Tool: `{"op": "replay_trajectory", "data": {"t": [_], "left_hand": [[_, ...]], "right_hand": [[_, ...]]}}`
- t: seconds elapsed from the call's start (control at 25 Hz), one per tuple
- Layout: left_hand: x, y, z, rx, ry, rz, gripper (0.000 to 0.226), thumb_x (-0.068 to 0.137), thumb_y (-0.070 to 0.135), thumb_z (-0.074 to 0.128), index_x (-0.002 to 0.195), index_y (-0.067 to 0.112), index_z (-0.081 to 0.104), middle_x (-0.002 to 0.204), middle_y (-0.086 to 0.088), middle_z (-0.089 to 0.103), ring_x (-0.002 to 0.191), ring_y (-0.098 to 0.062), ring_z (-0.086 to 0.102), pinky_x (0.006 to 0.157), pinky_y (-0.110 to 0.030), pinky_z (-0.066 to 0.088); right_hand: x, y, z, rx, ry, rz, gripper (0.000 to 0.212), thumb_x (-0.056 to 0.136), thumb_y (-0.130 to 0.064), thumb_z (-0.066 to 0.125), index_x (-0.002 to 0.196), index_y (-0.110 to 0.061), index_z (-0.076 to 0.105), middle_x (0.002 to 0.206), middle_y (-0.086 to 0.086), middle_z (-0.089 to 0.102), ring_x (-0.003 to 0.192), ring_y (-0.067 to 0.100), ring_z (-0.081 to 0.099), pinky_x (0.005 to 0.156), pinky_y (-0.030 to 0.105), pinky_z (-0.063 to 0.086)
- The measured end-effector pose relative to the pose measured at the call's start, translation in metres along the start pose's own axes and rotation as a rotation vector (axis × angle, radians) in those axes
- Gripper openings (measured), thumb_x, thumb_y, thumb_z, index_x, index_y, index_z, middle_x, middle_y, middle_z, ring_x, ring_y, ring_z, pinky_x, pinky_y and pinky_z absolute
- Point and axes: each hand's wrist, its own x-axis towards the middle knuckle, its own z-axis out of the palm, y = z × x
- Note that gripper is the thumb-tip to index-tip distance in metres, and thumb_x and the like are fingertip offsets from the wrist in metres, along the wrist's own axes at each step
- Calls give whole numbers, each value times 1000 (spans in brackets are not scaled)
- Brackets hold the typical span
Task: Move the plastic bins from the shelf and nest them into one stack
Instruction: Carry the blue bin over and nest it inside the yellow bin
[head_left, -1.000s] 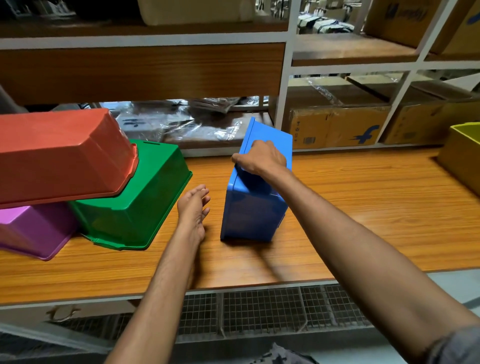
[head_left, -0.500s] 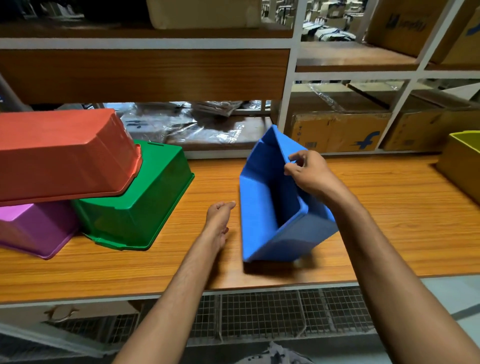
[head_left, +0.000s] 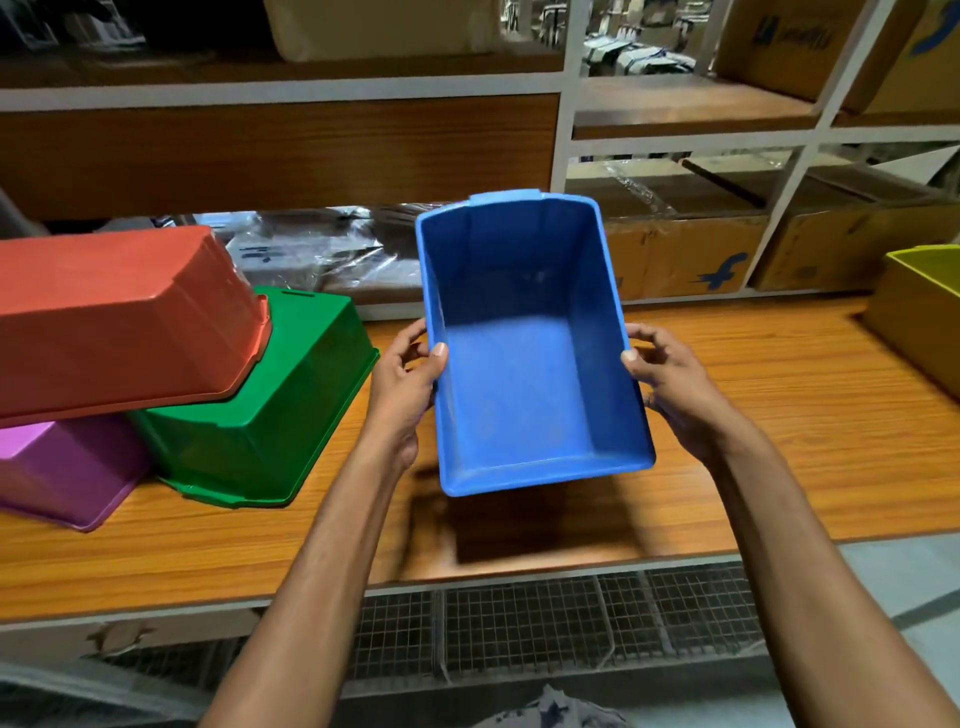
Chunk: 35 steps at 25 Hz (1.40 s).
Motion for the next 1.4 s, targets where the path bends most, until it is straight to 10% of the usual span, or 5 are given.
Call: {"op": "replay_trajectory", "data": {"t": [0.4, 0.64, 1.16, 1.28, 1.4], "left_hand": [[-23, 19, 0, 190, -233, 124, 64, 86, -10, 71, 137, 27, 61, 103, 4, 56, 78, -9, 47, 76, -25, 48], [-19, 10, -17, 195, -164, 87, 56, 85, -13, 69, 127, 24, 63, 111, -3, 63, 86, -14, 54, 73, -24, 55], [-26, -9, -2, 131, -398, -92, 51, 91, 2, 71, 133, 30, 66, 109, 1, 62, 99, -12, 63, 81, -34, 56], [-33, -10, 32, 149, -476, -183, 39, 91, 3, 68, 125, 22, 71, 101, 1, 68, 84, -8, 68, 68, -24, 57], [-48, -18, 69, 189, -537, -270, 23, 90, 8, 68, 102, 23, 79, 90, 2, 75, 68, -8, 66, 70, -27, 55]], "right_hand": [[-10, 34, -10, 166, -24, 90, 37, 105, -1, 49, 124, -31, 57, 74, -9, 62, 78, 2, 63, 80, 33, 47], [-39, 17, -11, 52, -104, -11, 50, 99, -8, 63, 138, -35, 47, 117, 6, 63, 107, 19, 61, 93, 40, 49], [-125, -18, -31, 218, 96, 55, 52, 91, 13, 56, 133, -18, 58, 101, 6, 74, 82, 10, 71, 71, 21, 60], [-151, -24, -54, 315, 254, 171, 39, 95, 14, 48, 124, -10, 57, 86, 2, 75, 42, -2, 60, 41, 10, 46], [-182, -20, -85, 378, 270, 254, 39, 96, 5, 51, 132, -3, 63, 109, 8, 75, 56, 1, 69, 49, 13, 54]]}}
